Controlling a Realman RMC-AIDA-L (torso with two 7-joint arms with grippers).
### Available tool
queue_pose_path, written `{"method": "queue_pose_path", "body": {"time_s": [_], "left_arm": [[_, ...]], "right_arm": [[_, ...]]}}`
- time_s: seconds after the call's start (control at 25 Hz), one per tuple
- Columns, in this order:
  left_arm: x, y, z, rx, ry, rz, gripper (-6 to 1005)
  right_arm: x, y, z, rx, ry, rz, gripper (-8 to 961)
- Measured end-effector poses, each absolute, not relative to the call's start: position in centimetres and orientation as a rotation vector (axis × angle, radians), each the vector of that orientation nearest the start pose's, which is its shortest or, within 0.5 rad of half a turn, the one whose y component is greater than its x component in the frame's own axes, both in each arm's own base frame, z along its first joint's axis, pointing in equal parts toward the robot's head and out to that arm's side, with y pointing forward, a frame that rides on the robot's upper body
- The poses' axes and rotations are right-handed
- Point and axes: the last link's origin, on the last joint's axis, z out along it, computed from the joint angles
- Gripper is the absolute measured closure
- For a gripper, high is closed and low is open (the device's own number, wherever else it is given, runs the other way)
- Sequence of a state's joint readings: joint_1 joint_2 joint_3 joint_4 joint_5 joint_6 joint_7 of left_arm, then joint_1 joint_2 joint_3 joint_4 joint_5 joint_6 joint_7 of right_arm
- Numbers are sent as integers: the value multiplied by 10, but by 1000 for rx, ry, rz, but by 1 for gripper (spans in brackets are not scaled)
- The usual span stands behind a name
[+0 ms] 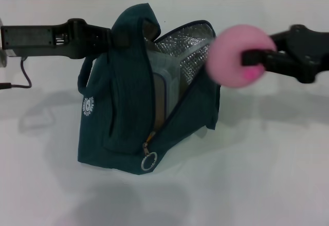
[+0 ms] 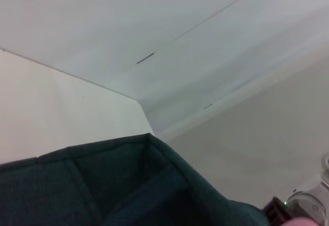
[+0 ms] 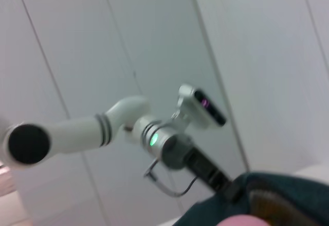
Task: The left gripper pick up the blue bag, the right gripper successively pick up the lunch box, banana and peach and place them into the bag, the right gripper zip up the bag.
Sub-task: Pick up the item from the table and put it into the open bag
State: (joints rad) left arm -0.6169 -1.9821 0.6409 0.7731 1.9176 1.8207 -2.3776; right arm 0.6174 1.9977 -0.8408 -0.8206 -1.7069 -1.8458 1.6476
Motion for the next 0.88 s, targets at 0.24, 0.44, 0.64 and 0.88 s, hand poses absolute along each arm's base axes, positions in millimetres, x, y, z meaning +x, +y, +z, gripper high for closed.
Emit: {"method": "queue_pose_path", "body": {"time_s": [0.24,0.44,0.64,0.88], "left_arm": [[-215,346,66,-2596,-1712,-960,943],[-215,346,65,-2597,-1716,-959,943],[-216,346,65,-2597,-1717,-961,942],[-216,345,65,-2596,-1711,-965,942]], "right_arm": [[156,358,17,-2920,427,1072,868],[144,366,-9,-2933,390,1004,916],[138,368,-22,-2948,369,949,908],[137,359,-24,-2976,245,968,821]]}}
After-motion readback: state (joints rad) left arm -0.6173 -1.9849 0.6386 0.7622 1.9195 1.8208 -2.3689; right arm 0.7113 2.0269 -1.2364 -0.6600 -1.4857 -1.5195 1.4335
